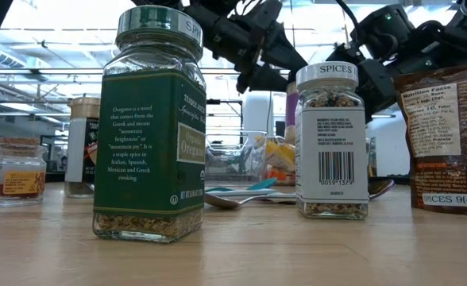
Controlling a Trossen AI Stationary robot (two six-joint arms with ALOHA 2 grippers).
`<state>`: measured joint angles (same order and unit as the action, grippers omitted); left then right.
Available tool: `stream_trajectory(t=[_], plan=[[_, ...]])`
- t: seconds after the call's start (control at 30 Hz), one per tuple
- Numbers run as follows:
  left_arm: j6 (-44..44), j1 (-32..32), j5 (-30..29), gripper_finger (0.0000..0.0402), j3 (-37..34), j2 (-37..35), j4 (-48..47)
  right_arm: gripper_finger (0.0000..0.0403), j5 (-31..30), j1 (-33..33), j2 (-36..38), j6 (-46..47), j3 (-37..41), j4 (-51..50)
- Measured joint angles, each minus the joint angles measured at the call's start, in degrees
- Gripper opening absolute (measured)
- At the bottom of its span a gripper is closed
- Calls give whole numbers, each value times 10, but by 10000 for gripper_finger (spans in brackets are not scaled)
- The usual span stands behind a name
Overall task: Pick & Place Food Item
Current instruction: Put the violet seasoning bottle into the left transparent bin
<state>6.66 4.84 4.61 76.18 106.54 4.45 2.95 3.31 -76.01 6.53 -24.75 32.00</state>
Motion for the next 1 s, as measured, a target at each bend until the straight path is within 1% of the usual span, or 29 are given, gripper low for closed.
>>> stream_trajectory(t=[0.07, 0.3, 0.4, 0.67, 0.77, 0.9, 0.93, 1.0], plan=[[0, 1, 9, 299, 0, 0, 0, 144, 1, 0, 0, -1, 0, 2], [0, 1, 6, 299, 0, 9, 8, 145, 1, 0, 0, -1, 0, 9], [-6, 1, 6, 299, 0, 19, 27, 143, 1, 0, 0, -1, 0, 11], [-10, 2, 11, 296, -1, 17, 35, 144, 1, 0, 0, -1, 0, 10], [-10, 2, 29, 274, -1, 17, 38, 144, 1, 0, 0, -1, 0, 7], [-10, 2, 33, 214, -1, 16, 43, 152, 1, 0, 0, 0, 0, 7], [-10, 2, 33, 206, -1, 16, 46, 156, 1, 0, 0, 0, 0, 7], [-12, 3, 33, 206, -1, 16, 52, 163, 0, 0, 0, 0, 0, 8]])
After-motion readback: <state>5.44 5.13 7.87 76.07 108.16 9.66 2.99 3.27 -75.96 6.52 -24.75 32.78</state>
